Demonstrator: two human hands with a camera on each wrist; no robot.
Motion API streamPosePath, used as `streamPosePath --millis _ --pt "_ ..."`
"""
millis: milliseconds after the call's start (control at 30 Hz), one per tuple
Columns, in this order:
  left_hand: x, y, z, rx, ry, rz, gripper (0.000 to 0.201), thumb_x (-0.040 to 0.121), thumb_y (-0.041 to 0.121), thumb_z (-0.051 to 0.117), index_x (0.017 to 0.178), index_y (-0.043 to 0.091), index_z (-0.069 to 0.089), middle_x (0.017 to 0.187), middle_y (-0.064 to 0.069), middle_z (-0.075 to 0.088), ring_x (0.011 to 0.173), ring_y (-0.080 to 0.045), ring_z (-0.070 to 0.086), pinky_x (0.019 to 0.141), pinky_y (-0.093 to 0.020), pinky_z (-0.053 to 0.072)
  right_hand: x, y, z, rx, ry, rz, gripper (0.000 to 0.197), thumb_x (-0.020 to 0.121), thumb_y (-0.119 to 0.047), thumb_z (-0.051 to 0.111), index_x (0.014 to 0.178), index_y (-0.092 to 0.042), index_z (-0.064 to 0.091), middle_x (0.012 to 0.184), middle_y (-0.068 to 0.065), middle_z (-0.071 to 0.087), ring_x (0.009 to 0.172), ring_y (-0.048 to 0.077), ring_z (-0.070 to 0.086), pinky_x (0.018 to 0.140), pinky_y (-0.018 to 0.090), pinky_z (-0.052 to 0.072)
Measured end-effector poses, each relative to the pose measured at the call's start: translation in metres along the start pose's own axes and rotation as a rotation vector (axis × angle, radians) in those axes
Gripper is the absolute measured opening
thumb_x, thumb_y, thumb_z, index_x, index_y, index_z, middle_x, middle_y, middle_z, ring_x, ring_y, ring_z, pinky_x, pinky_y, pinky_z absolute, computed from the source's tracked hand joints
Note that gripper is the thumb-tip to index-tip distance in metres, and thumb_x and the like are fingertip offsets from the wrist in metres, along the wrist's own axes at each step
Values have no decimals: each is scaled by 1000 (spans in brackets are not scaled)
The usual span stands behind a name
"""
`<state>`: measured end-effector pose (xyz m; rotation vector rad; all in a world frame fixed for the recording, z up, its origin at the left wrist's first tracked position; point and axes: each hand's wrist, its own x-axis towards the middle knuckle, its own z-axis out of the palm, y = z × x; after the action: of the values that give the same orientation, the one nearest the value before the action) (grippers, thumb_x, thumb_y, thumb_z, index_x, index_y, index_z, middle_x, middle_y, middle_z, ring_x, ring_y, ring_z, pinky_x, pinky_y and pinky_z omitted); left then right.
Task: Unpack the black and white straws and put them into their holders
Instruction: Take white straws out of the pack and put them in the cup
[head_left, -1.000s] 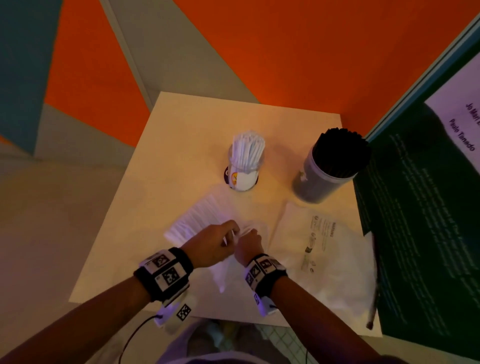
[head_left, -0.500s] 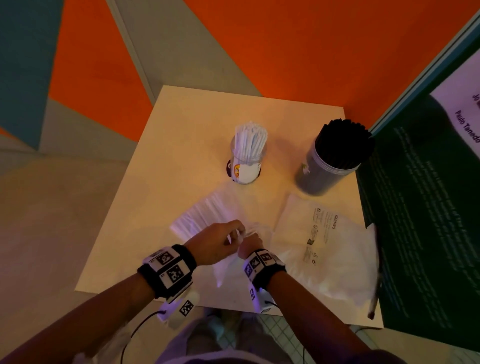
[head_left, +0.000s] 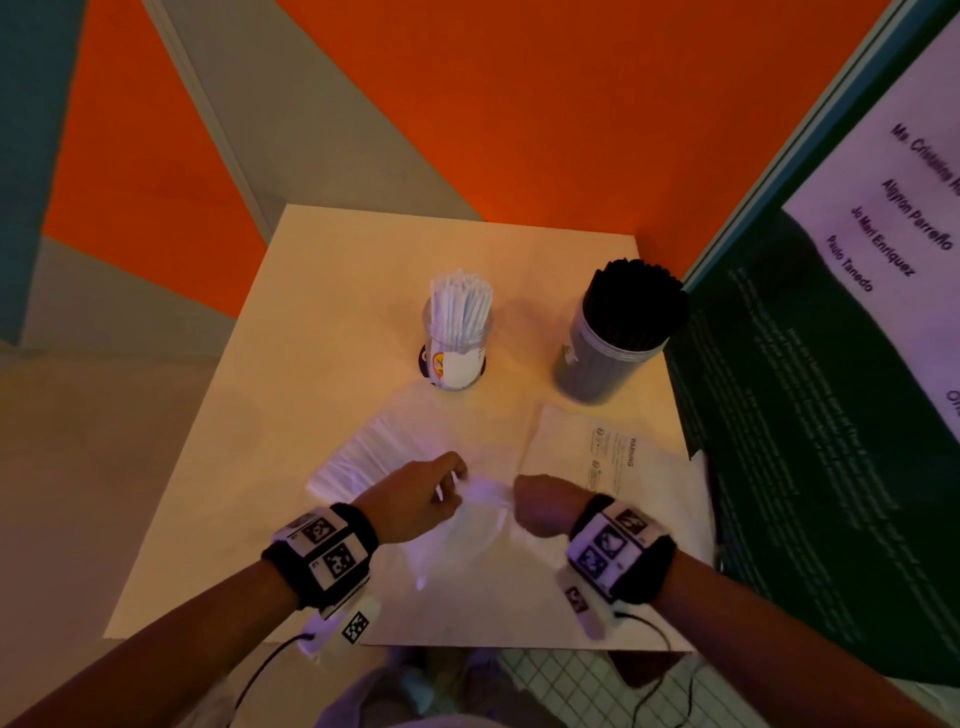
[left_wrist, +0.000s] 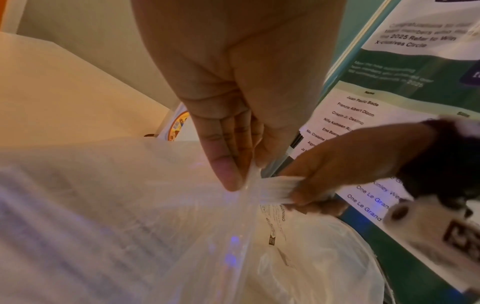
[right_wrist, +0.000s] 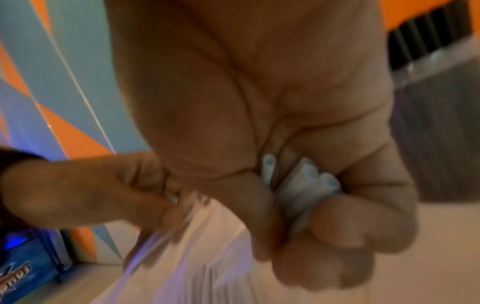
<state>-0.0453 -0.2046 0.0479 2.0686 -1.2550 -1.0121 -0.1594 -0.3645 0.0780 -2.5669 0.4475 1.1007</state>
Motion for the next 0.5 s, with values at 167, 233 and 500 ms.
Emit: streamPosePath --millis 167,233,500 --pt "14 11 3 227 101 28 52 90 52 55 128 19 43 115 3 50 106 -16 51 82 -30 45 -72 50 -68 -237 -7 59 31 96 -10 40 121 0 56 126 16 59 115 29 57 93 33 45" --pt "22 24 -1 271 171 101 65 86 59 54 136 19 38 130 2 44 117 -17 43 94 -37 42 -96 64 -95 -321 43 108 28 96 -8 39 113 -2 60 121 14 61 114 28 57 95 34 46" --pt "57 81 -37 318 406 336 95 74 62 67 146 16 27 144 -3 37 131 -18 34 101 -33 30 -122 42 -156 -449 224 -21 19 97 -14 41 101 -8 59 84 2 60 81 23 56 61 28 37"
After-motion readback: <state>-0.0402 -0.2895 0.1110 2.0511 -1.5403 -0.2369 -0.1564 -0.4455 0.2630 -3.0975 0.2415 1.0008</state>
